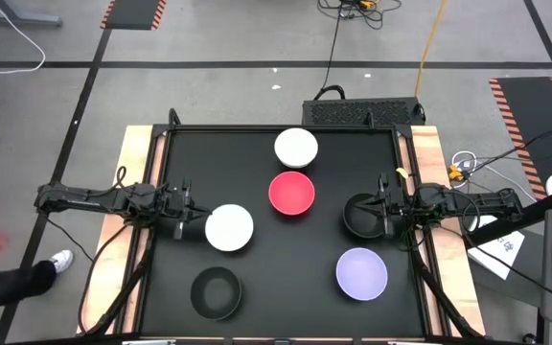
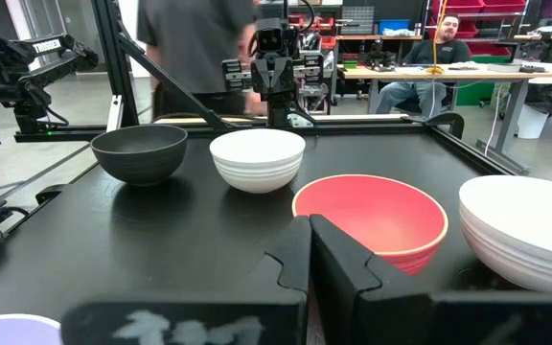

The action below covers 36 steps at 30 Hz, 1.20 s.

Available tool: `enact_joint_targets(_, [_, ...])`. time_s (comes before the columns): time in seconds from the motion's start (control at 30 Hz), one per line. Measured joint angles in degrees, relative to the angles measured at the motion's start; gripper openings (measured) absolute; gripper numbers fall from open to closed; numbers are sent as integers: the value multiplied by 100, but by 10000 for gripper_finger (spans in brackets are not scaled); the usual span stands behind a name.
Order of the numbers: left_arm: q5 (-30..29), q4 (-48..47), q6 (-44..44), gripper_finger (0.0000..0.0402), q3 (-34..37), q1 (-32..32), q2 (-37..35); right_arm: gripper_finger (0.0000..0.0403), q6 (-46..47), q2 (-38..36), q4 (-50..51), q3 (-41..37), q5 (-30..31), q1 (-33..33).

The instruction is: Nest bowls inside each other

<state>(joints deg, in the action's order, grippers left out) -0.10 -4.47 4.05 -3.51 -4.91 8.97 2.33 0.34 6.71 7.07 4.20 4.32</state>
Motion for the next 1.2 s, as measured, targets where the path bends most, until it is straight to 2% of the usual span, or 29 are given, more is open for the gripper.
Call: enact_joint_targets(1.2, [-2, 51, 160, 21, 1, 2, 2, 0, 1, 0, 0, 0, 1, 0])
